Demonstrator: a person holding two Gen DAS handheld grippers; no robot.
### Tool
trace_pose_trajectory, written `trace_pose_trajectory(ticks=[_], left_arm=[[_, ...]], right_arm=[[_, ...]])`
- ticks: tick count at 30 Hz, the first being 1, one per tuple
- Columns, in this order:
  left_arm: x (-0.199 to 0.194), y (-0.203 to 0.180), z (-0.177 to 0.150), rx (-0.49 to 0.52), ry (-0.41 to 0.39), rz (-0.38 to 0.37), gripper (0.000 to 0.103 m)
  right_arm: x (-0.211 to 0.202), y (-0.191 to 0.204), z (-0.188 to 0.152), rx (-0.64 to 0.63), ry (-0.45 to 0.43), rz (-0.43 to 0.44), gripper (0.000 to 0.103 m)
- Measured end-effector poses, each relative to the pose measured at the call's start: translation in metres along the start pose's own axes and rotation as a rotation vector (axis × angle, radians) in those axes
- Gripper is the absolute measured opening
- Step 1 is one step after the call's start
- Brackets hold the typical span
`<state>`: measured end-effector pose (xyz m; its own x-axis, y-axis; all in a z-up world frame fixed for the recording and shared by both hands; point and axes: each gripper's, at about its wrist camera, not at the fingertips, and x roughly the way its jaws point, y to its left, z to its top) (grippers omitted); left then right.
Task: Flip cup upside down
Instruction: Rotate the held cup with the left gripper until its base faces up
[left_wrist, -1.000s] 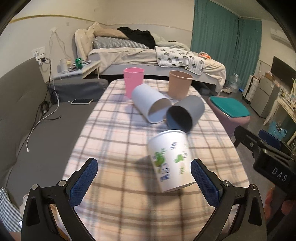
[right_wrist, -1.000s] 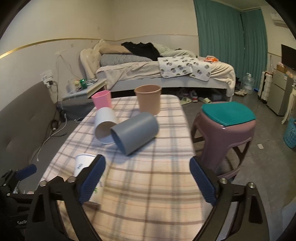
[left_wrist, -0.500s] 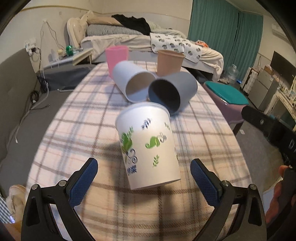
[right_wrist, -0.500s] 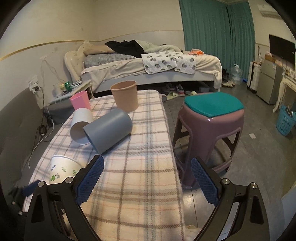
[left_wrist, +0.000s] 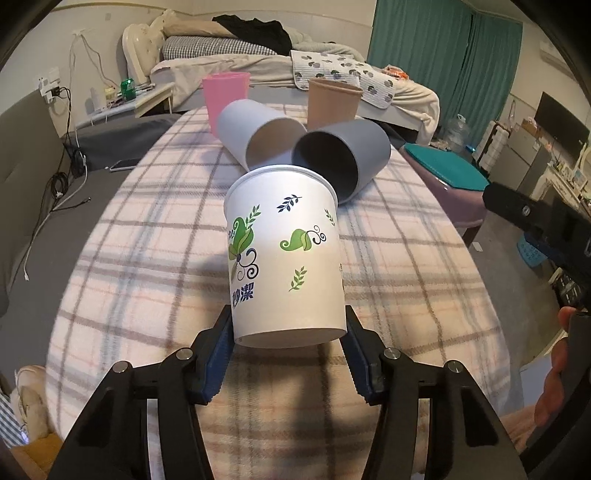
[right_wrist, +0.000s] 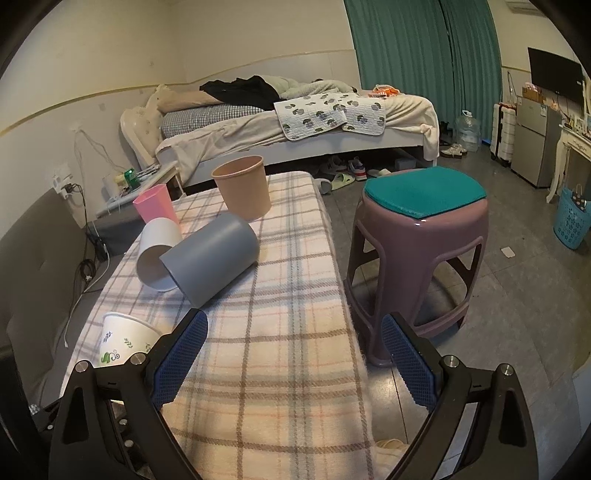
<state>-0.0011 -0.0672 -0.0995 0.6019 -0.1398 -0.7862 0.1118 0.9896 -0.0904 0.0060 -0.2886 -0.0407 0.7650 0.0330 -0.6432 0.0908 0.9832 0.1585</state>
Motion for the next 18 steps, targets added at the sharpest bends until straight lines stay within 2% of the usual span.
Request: trace_pose_trajectory(ticks=[4,7,10,13,16,18], left_arm=[[-0.016,0.001,0.008,0.029,-0.012,0.020,0.057],[-0.024,0.001,0.018,0.053,0.014,0.031,0.057],[-0.031,-0.001,0.029,0.077,0.096,-0.001,0.057],[-0.038,-0.006,0.033,0.142,0.153,0.010,0.057],[-0.037,-0.012,0.034,0.215,0.274,0.018,0.057],[-0.032,-0.012,0.034,0.228,0.366,0.021,0.057]], right_arm=[[-0.001,0.004,-0.002,-0.021,-0.002,-0.002,0.096],[-0.002,0.008,-0.001,-0.025,0.000,0.002,0.096],[-0.003,0.009,-0.001,-0.017,0.000,0.010,0.096],[-0.004,0.008,0.001,0.004,0.002,0.025,0.096],[-0.006,0.005,0.005,0.036,0.005,0.039,0.096],[-0.008,0.002,0.007,0.063,0.005,0.057,0.096]])
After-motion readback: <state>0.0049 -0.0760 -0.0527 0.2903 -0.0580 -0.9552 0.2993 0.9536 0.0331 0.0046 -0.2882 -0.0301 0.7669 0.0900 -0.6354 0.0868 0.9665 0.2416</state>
